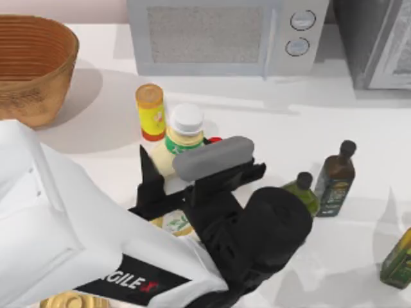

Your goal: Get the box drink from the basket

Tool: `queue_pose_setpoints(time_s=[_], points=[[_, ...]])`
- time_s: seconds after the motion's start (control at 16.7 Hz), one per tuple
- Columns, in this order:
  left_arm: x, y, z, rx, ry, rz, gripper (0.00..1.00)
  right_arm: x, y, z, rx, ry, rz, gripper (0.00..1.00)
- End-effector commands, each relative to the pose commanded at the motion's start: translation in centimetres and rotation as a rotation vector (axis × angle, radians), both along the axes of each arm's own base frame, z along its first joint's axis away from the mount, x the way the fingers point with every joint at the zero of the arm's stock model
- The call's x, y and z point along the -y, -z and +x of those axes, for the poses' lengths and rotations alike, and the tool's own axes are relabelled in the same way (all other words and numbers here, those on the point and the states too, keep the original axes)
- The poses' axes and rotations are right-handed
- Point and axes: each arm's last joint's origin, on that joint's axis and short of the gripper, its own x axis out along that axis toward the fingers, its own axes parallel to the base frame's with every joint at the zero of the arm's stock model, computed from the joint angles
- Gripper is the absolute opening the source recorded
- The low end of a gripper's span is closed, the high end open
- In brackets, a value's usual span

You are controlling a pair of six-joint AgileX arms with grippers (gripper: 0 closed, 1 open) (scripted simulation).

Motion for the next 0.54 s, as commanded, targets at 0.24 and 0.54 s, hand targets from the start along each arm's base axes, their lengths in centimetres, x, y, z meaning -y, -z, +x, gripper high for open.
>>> queue_pose_setpoints(time_s=[0.24,0.54], points=[[0.0,0.0,0.0,0.0,0.0,0.0,1.0,0.0,0.0,0.0,0.0,0.0,0.0,1.0],[0.0,0.0,0.0,0.0,0.0,0.0,1.0,0.0,0.0,0.0,0.0,0.0,0.0,1.0]])
